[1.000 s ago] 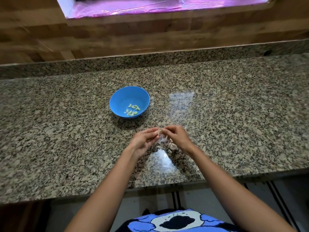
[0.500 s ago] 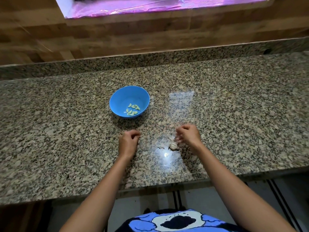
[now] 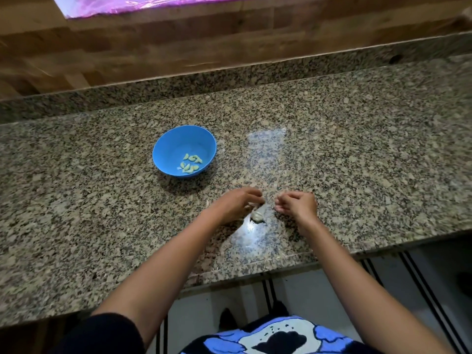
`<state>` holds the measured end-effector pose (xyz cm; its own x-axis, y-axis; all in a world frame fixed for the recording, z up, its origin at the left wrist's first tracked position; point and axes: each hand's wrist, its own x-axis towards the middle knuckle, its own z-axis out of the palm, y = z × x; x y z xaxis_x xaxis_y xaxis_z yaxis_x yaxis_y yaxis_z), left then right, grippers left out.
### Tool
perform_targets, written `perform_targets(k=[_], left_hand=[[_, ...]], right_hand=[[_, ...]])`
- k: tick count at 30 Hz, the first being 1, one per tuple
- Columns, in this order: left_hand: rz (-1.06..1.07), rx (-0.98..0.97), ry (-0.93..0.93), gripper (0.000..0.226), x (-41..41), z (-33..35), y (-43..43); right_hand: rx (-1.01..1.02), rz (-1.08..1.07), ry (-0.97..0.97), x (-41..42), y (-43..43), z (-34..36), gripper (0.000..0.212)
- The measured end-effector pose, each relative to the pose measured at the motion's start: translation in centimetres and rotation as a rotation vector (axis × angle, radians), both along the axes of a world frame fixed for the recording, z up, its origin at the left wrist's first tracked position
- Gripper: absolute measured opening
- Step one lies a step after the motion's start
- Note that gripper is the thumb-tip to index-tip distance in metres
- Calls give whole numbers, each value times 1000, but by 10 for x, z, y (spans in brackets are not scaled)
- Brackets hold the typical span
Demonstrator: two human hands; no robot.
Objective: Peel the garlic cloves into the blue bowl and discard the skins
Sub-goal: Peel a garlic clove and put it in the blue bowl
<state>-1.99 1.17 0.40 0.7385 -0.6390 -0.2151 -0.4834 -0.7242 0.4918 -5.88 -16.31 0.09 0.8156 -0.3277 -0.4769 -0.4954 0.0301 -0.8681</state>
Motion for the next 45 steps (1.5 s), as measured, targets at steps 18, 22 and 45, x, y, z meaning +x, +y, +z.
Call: perform_targets(k=[18, 22, 45], left_hand=[[356, -118, 155, 53, -36, -6, 27], [277, -60, 81, 67, -48, -27, 30], [824, -319, -135, 20, -32, -9, 34]], right_hand=[[-404, 332, -207, -11, 40, -1, 18], [-457, 497, -280, -23, 46, -14, 19], [-699, 452, -452, -20, 37, -21, 21]])
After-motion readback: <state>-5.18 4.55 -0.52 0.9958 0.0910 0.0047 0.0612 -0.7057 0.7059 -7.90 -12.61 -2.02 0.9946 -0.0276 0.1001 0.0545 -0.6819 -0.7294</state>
